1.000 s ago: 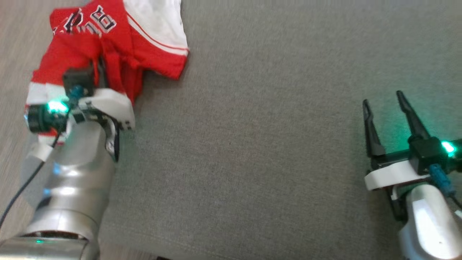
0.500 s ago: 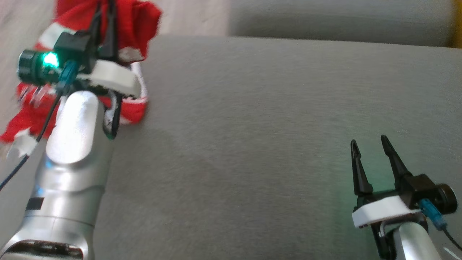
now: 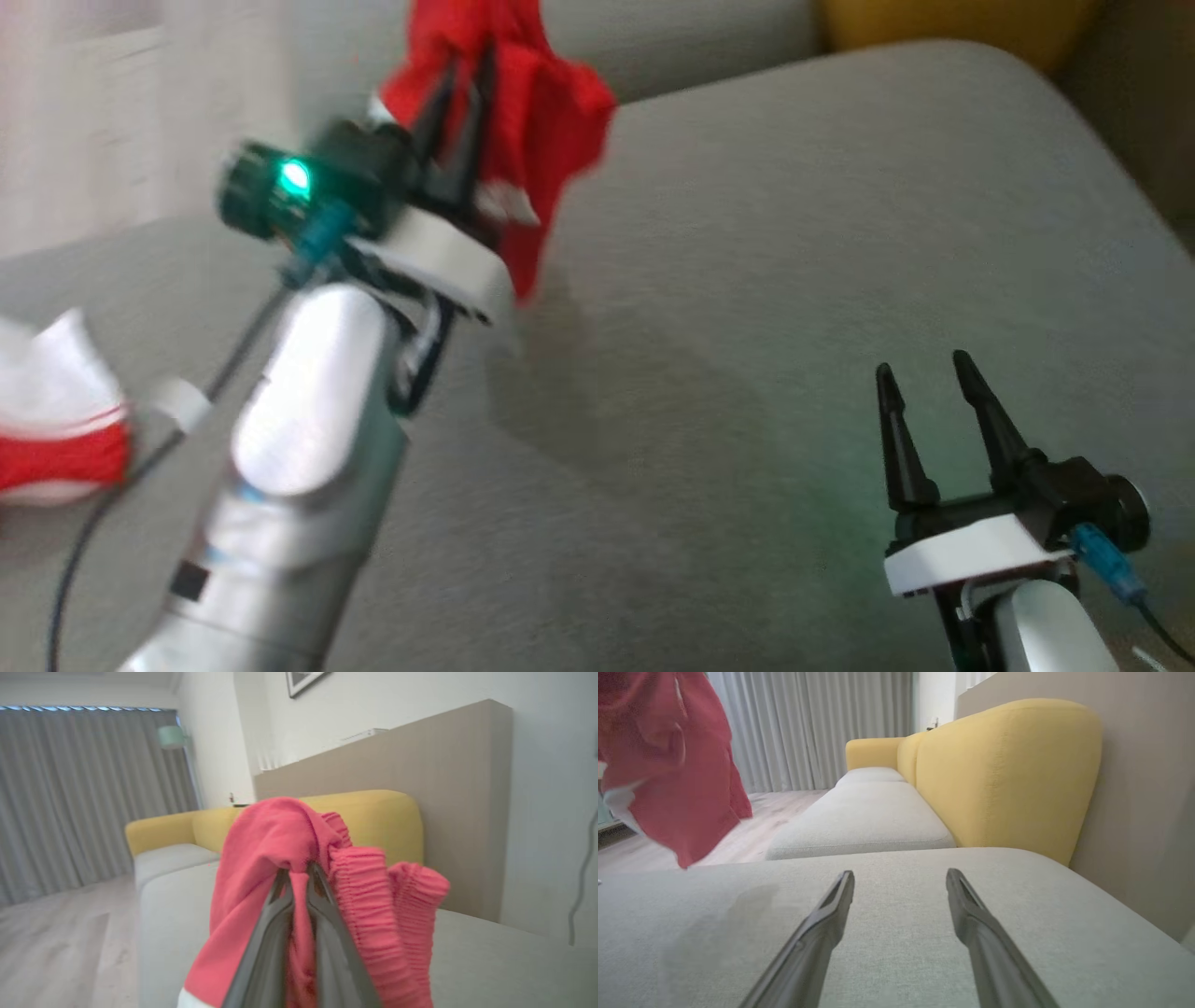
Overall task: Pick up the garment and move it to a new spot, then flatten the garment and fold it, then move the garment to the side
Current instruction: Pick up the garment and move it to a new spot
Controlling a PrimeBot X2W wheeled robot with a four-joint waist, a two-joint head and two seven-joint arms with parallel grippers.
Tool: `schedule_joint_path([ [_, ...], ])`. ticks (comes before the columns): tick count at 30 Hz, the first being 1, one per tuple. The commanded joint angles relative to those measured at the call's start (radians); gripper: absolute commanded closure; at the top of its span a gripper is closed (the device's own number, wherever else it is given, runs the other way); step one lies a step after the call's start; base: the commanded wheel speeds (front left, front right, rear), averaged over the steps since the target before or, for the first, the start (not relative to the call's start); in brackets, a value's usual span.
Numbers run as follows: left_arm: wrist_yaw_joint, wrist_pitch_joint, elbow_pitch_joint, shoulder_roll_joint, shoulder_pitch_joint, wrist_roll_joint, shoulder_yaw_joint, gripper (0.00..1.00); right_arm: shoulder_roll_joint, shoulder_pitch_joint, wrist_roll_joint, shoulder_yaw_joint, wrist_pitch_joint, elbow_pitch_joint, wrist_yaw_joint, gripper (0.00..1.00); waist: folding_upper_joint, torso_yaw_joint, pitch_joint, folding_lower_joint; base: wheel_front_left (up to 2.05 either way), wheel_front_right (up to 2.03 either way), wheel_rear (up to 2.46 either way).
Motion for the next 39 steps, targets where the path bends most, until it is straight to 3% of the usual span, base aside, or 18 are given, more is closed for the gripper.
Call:
schedule_joint_path([
  [1, -0.003, -0.017, -0.02, 0.01, -0.03, -0.011, 0.013, 1.0, -0.003, -0.044, 0.016, 0.036, -0.006, -0.042, 0.008, 0.0, -0.0001, -0.124, 0.03, 0.0001, 0.0, 0.0, 0.0],
  [8, 0.014, -0.176, 0.167, -0.019, 0.04, -0.008, -0.098, 1.0, -0.003, -0.058, 0.082, 0.059, -0.006, -0.047, 0.008, 0.0, -0.0001, -0.212, 0.081, 0.0001, 0.0, 0.0, 0.0],
  [14, 0.075, -0.248, 0.25, -0.023, 0.064, -0.043, -0.119, 1.0, -0.003, -0.067, 0.115, 0.041, -0.006, -0.045, 0.008, 0.0, -0.0001, -0.206, 0.107, 0.0001, 0.0, 0.0, 0.0],
  [15, 0.09, -0.249, 0.221, -0.024, 0.07, -0.068, -0.116, 0.82, -0.003, -0.067, 0.115, 0.037, -0.006, -0.043, 0.008, 0.0, -0.0001, -0.197, 0.109, 0.0001, 0.0, 0.0, 0.0],
  [16, 0.111, -0.25, 0.178, -0.024, 0.079, -0.082, -0.111, 0.0, -0.003, -0.067, 0.115, 0.034, -0.006, -0.04, 0.008, 0.0, -0.0001, -0.185, 0.111, 0.0001, 0.0, 0.0, 0.0],
  [19, 0.173, -0.25, 0.07, -0.024, 0.136, -0.079, -0.104, 0.0, -0.003, -0.067, 0.108, 0.023, -0.006, -0.038, 0.008, 0.0, -0.0001, -0.142, 0.099, 0.0001, 0.0, 0.0, 0.0],
  [20, 0.214, -0.25, 0.017, -0.024, 0.182, -0.058, -0.098, 0.0, -0.003, -0.061, 0.091, 0.018, -0.006, -0.038, 0.008, 0.0, -0.0001, -0.109, 0.084, 0.0001, 0.0, 0.0, 0.0],
  [22, 0.243, -0.25, -0.025, -0.024, 0.232, -0.04, -0.093, 0.0, -0.003, -0.053, 0.074, 0.01, -0.006, -0.037, 0.008, 0.0, -0.0001, -0.073, 0.066, 0.0001, 0.0, 0.0, 0.0],
  [29, 0.279, -0.251, -0.162, -0.024, 0.418, 0.022, -0.034, 0.0, -0.003, -0.025, 0.045, 0.0, -0.006, -0.027, 0.008, 0.0, -0.0001, 0.028, 0.003, 0.0001, 0.0, 0.0, 0.0],
  [39, 0.349, -0.251, -0.406, -0.022, 0.721, 0.134, 0.079, 0.0, -0.003, 0.055, 0.027, -0.011, -0.006, -0.019, 0.008, 0.0, -0.0001, 0.088, -0.081, 0.0001, 0.0, 0.0, 0.0],
])
